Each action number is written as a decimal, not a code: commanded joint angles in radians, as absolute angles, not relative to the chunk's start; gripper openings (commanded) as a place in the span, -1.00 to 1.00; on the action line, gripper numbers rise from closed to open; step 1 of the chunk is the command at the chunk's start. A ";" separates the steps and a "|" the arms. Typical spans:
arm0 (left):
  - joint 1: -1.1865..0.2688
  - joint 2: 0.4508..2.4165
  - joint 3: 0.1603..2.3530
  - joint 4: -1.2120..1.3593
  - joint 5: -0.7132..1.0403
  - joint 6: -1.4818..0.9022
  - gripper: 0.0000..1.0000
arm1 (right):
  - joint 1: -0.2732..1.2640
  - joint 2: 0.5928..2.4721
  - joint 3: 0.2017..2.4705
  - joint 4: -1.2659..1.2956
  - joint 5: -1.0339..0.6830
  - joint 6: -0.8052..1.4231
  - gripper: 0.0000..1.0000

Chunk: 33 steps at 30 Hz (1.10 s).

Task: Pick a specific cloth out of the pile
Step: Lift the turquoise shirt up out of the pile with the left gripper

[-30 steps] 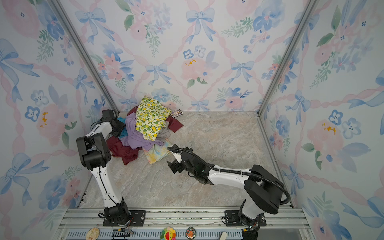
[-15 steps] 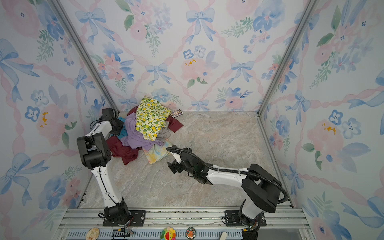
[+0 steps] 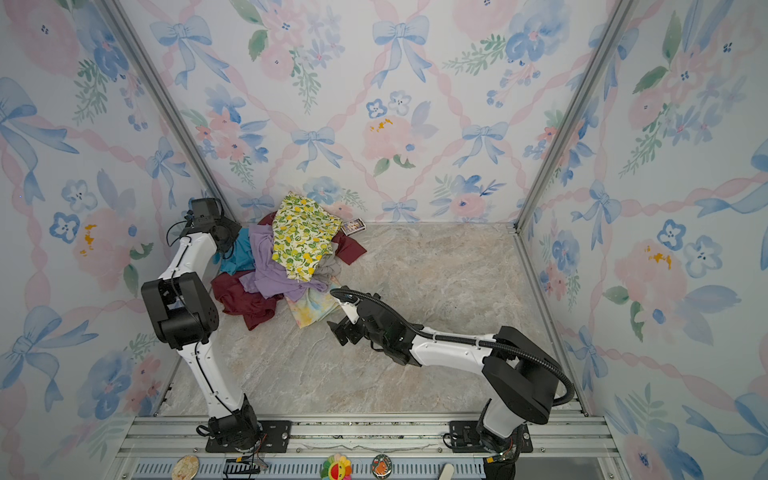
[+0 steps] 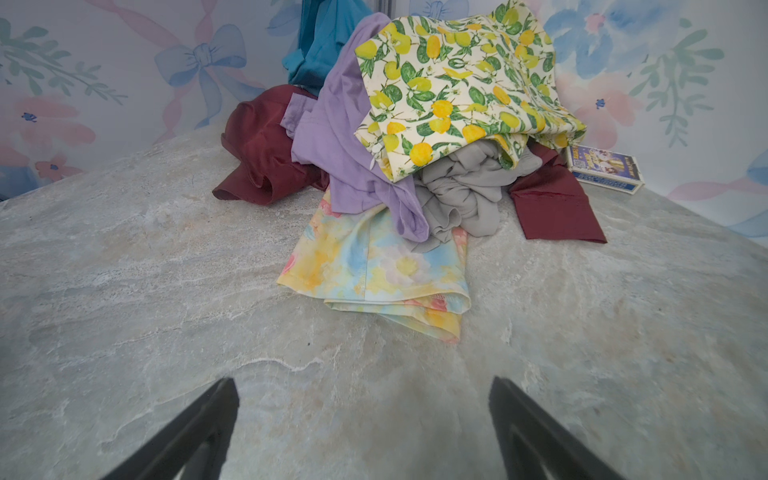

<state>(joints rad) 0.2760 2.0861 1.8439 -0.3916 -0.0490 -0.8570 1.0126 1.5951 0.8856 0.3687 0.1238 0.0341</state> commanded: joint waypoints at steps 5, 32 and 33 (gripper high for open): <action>0.247 1.979 1.911 -0.386 -0.122 -0.825 -1.00 | 1.054 1.539 0.889 0.336 0.194 0.071 0.94; 0.126 1.786 2.116 -0.385 -0.142 -0.740 -1.00 | 1.075 1.442 0.856 0.315 0.329 0.075 0.94; 0.118 1.783 2.123 -0.384 -0.142 -0.737 -1.00 | 1.075 1.438 0.856 0.315 0.336 0.075 0.94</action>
<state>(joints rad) 0.1394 1.8313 2.0838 -0.3946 -0.1493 -0.7666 1.0641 1.4654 0.8680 0.3073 0.2985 0.0635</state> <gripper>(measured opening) 0.049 0.972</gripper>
